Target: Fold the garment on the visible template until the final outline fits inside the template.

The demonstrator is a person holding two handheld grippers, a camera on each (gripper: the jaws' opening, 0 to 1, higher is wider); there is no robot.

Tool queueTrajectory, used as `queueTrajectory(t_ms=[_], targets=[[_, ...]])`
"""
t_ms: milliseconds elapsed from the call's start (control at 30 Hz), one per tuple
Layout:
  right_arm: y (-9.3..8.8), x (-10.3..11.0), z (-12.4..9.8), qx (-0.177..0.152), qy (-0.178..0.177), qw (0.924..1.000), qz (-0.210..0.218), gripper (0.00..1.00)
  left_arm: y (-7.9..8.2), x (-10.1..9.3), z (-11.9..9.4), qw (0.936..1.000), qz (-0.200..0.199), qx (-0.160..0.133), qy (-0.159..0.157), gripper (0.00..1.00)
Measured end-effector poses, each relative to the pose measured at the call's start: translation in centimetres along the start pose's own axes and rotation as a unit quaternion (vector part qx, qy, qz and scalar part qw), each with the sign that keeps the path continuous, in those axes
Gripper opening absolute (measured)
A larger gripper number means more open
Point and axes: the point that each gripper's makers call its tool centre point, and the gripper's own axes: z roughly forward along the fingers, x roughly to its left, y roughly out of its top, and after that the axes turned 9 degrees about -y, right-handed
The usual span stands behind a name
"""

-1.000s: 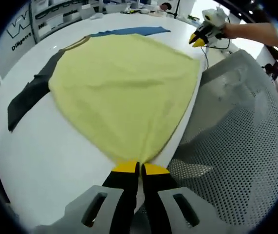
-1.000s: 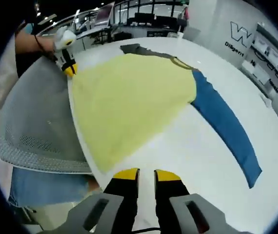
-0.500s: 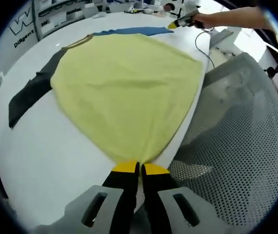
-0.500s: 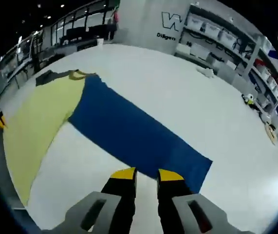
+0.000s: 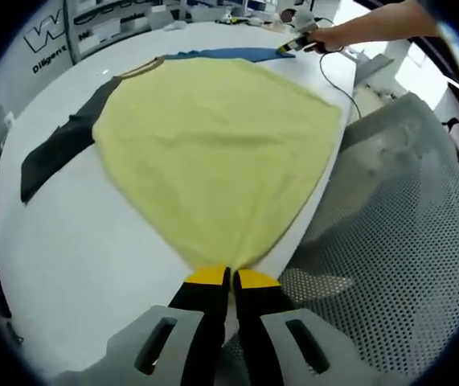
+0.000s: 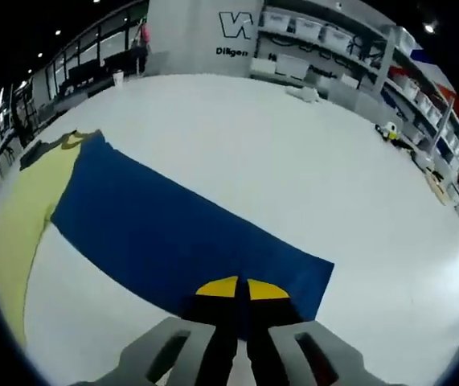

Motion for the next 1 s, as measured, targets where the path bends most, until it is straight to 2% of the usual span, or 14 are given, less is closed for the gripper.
queueTrajectory(t_ms=[67,167,333,367,467,533,567,600,633,733,800,867,933,1000], targets=[[-0.1,-0.4,0.7,-0.001,0.009,0.9995,0.031,0.0,0.1,0.2,-0.1,1.0,0.002,0.001,0.006,0.02],[0.0,-1.1,0.9,-0.003,0.0,0.9998,0.019,0.0,0.2,0.3,-0.1,0.9999,-0.001,-0.002,0.011,0.03],[-0.1,-1.1,0.8,0.014,-0.007,0.9994,0.03,0.0,0.4,0.1,-0.2,0.9999,-0.002,-0.002,0.011,0.02],[-0.3,-1.3,1.3,0.019,0.001,0.9992,0.034,0.0,0.6,0.1,-0.3,0.9999,-0.004,-0.005,0.011,0.02],[-0.5,-1.9,1.7,0.017,0.006,0.9977,0.065,0.0,0.7,-0.2,-0.5,0.9999,-0.007,-0.008,0.006,0.02],[-0.5,-1.9,1.4,0.026,0.006,0.9979,0.059,0.0,0.6,-0.5,-0.5,0.9999,-0.009,-0.006,-0.004,0.02],[-0.6,-1.4,0.9,0.04,0.007,0.9976,0.057,0.0,0.8,-0.5,-0.7,0.9999,-0.007,-0.008,-0.003,0.01],[-0.2,-1.2,0.7,0.033,0.008,0.9981,0.052,0.03,1.1,-0.5,-1.0,0.9998,-0.007,-0.016,-0.001,0.01],[0.9,-0.9,0.8,0.006,0.015,0.9989,0.044,0.06,1.5,-0.4,-1.2,0.9996,-0.011,-0.027,0.0,0.01],[2.1,0.8,-0.5,-0.01,0.028,0.9989,0.037,0.07,2.7,0.3,-2.3,0.9976,-0.026,-0.064,0.006,0.02],[3.7,2.6,-1.4,-0.043,0.048,0.9975,0.03,0.1,3.4,1.1,-3.1,0.9955,-0.04,-0.085,0.01,0.02],[4.1,4.7,-2.6,-0.048,0.064,0.9965,0.025,0.13,4.0,1.4,-3.8,0.9932,-0.052,-0.104,0.001,0.02],[4.9,6.5,-3.6,-0.064,0.076,0.9947,0.025,0.15,4.1,2.0,-4.3,0.9933,-0.049,-0.105,0.007,0.02],[5.3,8.7,-4.7,-0.073,0.095,0.9925,0.02,0.17,4.7,2.7,-4.9,0.9911,-0.052,-0.122,0.009,0.02]])
